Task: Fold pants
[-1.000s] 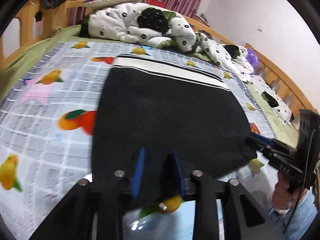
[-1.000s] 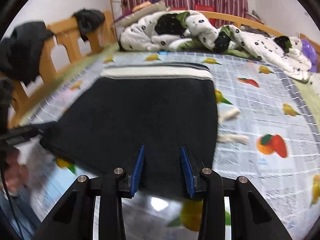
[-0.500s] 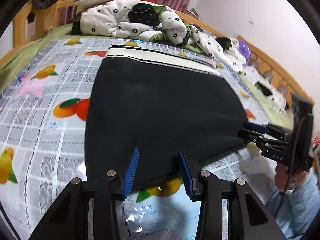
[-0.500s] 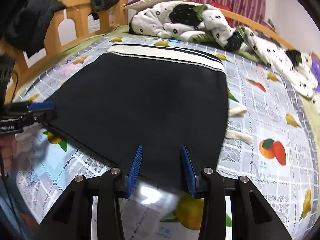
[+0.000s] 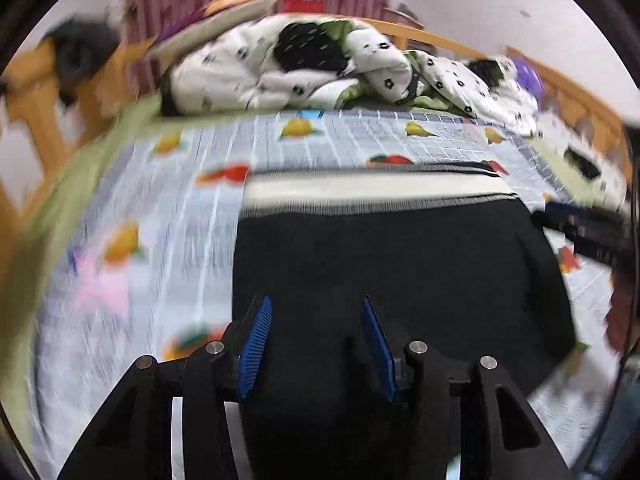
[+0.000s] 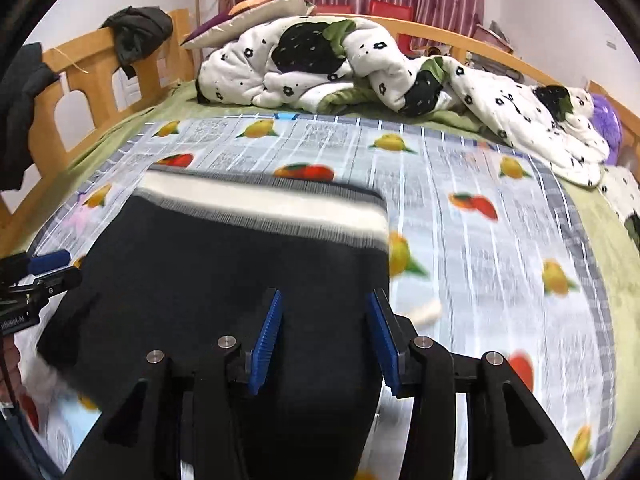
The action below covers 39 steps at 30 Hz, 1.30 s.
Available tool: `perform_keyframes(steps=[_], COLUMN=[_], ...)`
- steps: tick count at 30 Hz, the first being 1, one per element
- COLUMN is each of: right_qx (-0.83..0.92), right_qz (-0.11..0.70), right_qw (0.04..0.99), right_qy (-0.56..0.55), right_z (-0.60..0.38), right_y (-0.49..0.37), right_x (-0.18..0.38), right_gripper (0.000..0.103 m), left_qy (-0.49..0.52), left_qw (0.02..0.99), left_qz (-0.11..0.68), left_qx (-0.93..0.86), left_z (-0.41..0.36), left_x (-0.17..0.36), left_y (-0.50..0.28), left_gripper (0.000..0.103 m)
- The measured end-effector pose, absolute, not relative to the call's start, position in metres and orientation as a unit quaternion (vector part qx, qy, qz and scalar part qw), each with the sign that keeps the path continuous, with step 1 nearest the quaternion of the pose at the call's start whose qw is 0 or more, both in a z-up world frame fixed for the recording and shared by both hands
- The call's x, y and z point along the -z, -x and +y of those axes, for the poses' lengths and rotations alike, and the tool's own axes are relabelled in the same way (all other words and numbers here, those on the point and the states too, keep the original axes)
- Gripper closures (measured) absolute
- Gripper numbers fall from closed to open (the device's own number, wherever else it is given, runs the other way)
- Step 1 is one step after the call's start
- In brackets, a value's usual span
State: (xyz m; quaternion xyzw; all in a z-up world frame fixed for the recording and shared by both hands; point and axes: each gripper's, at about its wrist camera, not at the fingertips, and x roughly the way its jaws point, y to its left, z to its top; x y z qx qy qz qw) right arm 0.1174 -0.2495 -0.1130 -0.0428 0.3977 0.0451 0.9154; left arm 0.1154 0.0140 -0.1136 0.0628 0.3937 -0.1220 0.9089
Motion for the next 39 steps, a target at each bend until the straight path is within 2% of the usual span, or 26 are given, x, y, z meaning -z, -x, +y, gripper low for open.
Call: perform_keyframes(steps=[4,8,9,10,23,24,25,27,31,39], right_qx=[-0.029,-0.026,-0.025,-0.020,-0.036,-0.038,-0.040,-0.044,-0.037,-0.047], right_qz=[0.386,0.410,0.394,0.380,0.397,0.393,0.392,0.390,0.377,0.396], right_qw=[0.921,0.911,0.918,0.923,0.917,0.918,0.919,0.920,0.926,0.915], right_qy=[0.032,0.030,0.044,0.061,-0.012,-0.015,-0.015,-0.005,0.008,-0.054], right_z=[-0.251,-0.254,-0.253,-0.251,-0.266,-0.267,-0.267,-0.266,-0.269,-0.291], right_y=[-0.153,-0.168,-0.165,-0.162,-0.172,-0.171,-0.171,-0.170,-0.166,-0.174], right_x=[0.110,0.143,0.147,0.147,0.149,0.149,0.149,0.147,0.140,0.143], right_gripper=[0.059,0.058,0.055,0.049,0.043,0.043,0.043,0.043,0.046,0.046], left_qy=[-0.081,-0.087,-0.091,-0.092,-0.071,-0.075,-0.078,-0.046,0.085,0.050], left_qw=[0.909,0.888,0.885,0.888,0.884,0.884,0.884,0.878,0.843,0.867], left_qz=[0.394,0.443,0.451,0.445,0.454,0.455,0.456,0.473,0.524,0.483], left_qx=[0.109,0.080,0.076,0.076,0.081,0.077,0.066,0.055,0.090,0.109], left_z=[0.005,0.005,0.003,0.002,0.008,0.008,0.010,0.021,0.056,0.044], left_x=[0.117,0.152,0.158,0.159,0.160,0.161,0.162,0.167,0.181,0.169], left_y=[-0.148,-0.169,-0.171,-0.170,-0.172,-0.172,-0.173,-0.178,-0.194,-0.185], left_gripper=[0.059,0.056,0.055,0.054,0.047,0.038,0.023,0.013,0.012,0.017])
